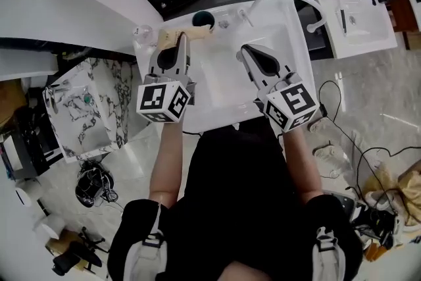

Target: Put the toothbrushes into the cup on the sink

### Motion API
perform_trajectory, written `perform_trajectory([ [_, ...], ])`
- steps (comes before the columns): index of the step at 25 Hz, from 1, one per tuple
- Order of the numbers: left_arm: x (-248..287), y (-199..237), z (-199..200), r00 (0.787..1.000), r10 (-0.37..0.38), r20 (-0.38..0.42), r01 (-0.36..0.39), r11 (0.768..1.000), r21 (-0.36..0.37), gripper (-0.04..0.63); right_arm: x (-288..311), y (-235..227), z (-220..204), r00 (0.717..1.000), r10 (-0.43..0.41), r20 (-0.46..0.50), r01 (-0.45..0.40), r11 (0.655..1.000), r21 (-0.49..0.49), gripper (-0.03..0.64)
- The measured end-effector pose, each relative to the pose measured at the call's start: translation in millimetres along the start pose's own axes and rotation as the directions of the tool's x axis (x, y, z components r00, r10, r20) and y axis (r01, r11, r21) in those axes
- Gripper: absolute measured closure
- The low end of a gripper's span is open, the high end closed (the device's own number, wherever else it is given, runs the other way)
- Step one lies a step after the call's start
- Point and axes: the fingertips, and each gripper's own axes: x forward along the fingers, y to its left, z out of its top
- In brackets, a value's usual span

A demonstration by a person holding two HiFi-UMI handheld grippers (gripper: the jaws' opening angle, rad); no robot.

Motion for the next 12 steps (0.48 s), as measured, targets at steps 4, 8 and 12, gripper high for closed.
perform_trajectory([
  [4,12,9,-4,1.000,-0.001,-0.003,0.001,1.000,-0.001,0.558,2,-3,-4,1.000,-0.017,-0.009,0.017,1.000,0.007,0.586],
  [8,23,17,-11,1.000,0.011,-0.009,-0.011,1.000,-0.011,0.558,7,-9,-10,1.000,-0.022,-0.021,0.022,1.000,0.014,0.586],
  [12,35,21,-18,0.999,0.015,-0.030,-0.015,1.000,-0.008,0.558,16,-13,-9,0.999,-0.022,-0.027,0.022,1.000,0.021,0.586],
])
